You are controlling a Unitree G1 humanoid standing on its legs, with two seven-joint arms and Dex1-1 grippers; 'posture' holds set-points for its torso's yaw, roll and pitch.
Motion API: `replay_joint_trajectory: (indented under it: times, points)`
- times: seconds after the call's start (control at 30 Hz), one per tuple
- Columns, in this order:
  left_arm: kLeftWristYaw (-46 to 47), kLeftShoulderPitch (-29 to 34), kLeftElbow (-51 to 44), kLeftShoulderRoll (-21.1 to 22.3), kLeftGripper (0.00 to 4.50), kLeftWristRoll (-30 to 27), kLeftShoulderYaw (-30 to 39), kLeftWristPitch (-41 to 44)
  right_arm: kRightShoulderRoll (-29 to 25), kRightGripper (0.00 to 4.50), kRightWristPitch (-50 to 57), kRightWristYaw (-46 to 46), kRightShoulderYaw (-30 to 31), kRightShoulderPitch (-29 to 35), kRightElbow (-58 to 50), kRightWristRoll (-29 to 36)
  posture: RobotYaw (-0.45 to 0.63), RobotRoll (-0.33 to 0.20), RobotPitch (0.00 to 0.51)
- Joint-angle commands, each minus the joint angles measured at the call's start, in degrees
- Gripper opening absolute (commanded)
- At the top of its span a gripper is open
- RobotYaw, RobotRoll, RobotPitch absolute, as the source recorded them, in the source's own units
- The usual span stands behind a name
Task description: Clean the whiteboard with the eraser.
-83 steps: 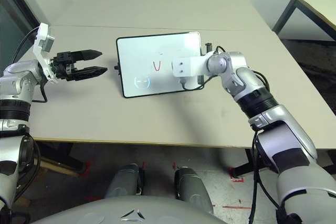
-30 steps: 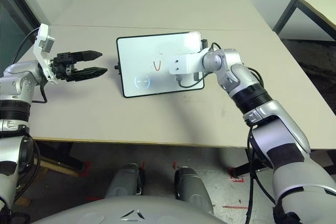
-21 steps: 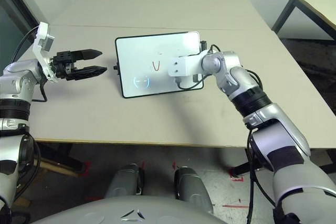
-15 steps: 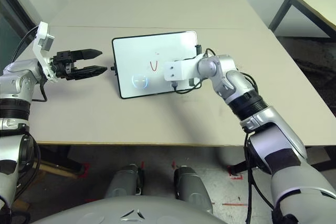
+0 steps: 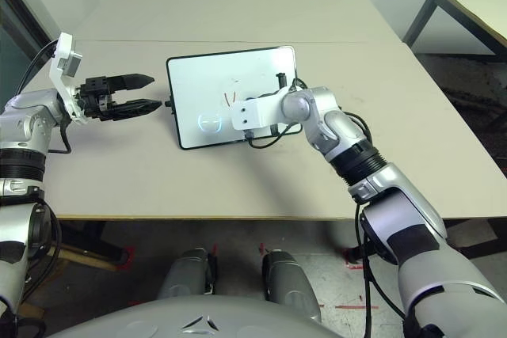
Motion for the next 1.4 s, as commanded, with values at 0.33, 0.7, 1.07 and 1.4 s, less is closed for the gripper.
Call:
replay_joint_trajectory:
  times: [0.33,0.7,1.07,1.4]
  points:
    - [-0.30,-0.56,-0.06,0.14,4.50,0.39,-0.55,-0.24,-1.54,0.35,-1.69,-0.31,0.36,-0.42,2.07,-0.90,0.18,0.000,0.032]
    - [-0.55,-1.38,0.89,-0.19,4.50,0.74,-0.95,-0.69,-7.81,0.35,-1.46,-0.46,-2.39,1.92,2.11,0.78,0.16,0.000,0.034]
    - [-0.79,-1.77,1.37,-0.02,4.50,0.99,-0.90,-0.67,-11.75,0.35,-1.56,-0.81,-4.76,1.85,3.29,1.66,0.16,0.000,0.040]
    - [-0.91,-2.28,2.01,-0.29,4.50,1.26,-0.96,-0.88,-6.72,0.35,-0.67,-0.70,-3.30,0.27,1.98,1.52,0.16,0.000,0.040]
